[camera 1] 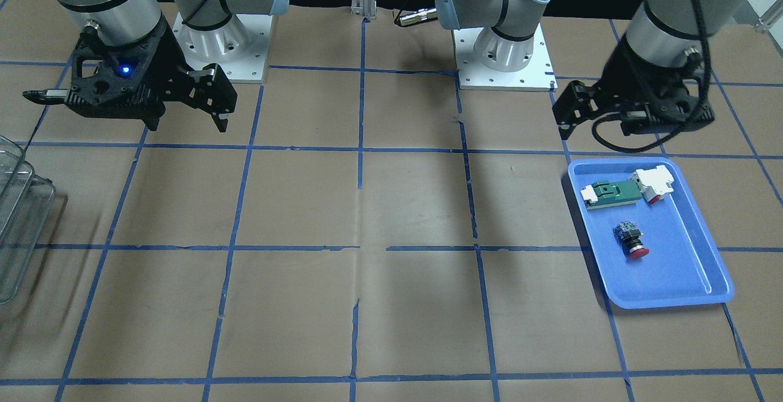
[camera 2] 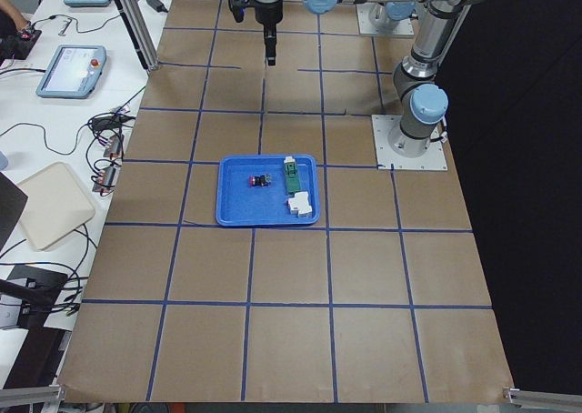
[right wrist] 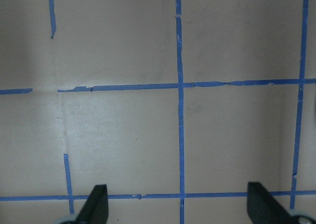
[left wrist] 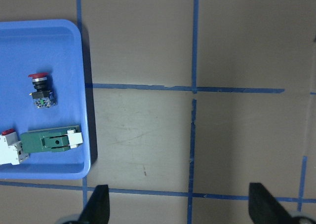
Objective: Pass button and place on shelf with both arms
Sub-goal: 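Lower the left gripper and grasp the red push button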
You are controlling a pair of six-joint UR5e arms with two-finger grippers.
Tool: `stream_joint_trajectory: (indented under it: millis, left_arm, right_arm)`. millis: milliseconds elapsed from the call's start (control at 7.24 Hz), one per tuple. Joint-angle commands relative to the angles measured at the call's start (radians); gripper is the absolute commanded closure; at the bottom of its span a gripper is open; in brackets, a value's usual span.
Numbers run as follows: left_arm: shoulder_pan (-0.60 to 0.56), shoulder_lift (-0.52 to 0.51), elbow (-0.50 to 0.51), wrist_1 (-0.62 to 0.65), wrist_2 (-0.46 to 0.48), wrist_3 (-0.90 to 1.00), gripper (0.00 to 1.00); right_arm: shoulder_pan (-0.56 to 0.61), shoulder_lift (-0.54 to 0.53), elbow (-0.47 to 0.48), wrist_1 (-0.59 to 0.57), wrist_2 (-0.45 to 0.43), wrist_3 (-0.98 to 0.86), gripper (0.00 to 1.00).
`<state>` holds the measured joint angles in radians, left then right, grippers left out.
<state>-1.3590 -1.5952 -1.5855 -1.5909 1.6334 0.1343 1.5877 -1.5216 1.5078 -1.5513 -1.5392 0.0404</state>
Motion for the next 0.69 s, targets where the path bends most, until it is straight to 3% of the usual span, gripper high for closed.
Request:
stream_joint_trajectory:
  millis: [0, 415, 553]
  left_arm:
    - [0.183, -0.041, -0.149, 0.189, 0.002, 0.181, 0.00]
    - [0.283, -0.156, -0.391, 0.702, -0.010, 0.411, 0.00]
    - [0.358, -0.208, -0.427, 0.771, -0.047, 0.480, 0.00]
  right_arm:
    - [0.000, 0.000, 0.000, 0.002, 0.001, 0.002, 0.00]
    - [0.000, -0.002, 0.000, 0.002, 0.002, 0.001, 0.00]
    - [0.000, 0.000, 0.000, 0.002, 0.001, 0.001, 0.00]
